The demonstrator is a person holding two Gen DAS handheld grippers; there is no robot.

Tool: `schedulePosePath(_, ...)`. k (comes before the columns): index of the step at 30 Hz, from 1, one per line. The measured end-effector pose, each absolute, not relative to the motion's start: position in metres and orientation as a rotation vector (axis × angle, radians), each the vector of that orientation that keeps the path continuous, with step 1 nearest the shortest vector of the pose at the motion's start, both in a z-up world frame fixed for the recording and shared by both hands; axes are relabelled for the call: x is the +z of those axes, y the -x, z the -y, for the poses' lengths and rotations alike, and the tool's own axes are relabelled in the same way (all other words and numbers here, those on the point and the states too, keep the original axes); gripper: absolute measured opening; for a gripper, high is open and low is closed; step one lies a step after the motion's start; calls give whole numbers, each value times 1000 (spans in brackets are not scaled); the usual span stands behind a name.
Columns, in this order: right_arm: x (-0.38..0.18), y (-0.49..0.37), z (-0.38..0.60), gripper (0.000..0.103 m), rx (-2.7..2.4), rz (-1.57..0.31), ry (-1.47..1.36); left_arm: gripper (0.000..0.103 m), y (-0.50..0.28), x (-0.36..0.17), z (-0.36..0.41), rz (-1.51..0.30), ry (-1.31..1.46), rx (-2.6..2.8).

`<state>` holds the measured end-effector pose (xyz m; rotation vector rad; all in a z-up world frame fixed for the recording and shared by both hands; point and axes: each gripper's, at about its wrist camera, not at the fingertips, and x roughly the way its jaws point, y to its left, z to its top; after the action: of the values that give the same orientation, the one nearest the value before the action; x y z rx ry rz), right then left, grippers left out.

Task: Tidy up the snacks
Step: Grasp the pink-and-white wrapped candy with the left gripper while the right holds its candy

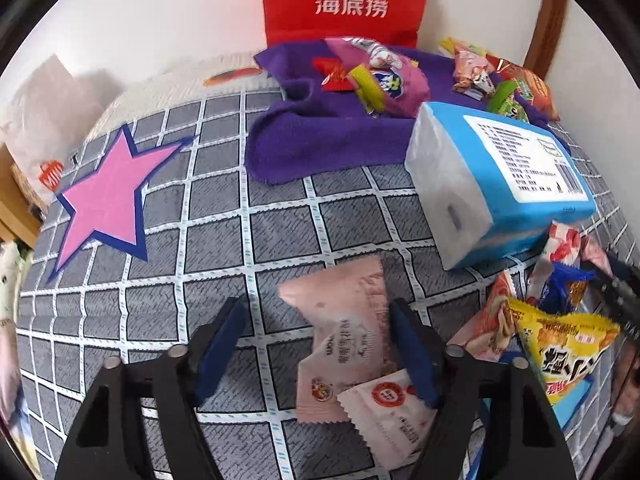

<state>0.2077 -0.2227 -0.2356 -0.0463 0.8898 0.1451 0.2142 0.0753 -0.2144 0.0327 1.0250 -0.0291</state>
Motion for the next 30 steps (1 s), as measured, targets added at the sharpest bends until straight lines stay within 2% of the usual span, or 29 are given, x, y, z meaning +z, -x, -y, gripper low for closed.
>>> schedulePosePath(1,-236,-208,223,53,145,-889,44,58,-213,-213,-75,-1021,-33,-38)
schedulePosePath(2,-235,-207,223,50,144,-888,42,42,-212,-212,-75,-1018,-35,-43)
schedulePosePath(3,-235,-207,223,47,142,-887,40,37,-211,-211,-75,-1019,-40,-41)
schedulePosePath(6,-235,-207,223,41,144,-885,36,36,-210,-208,-80,-1032,-10,-63)
schedulePosePath(11,-234,-207,224,39,139,-884,27,36,-204,-197,-95,-1017,38,-46)
schedulePosePath(30,-234,-205,226,38,130,-886,3,36,-172,-168,-99,-940,120,-86)
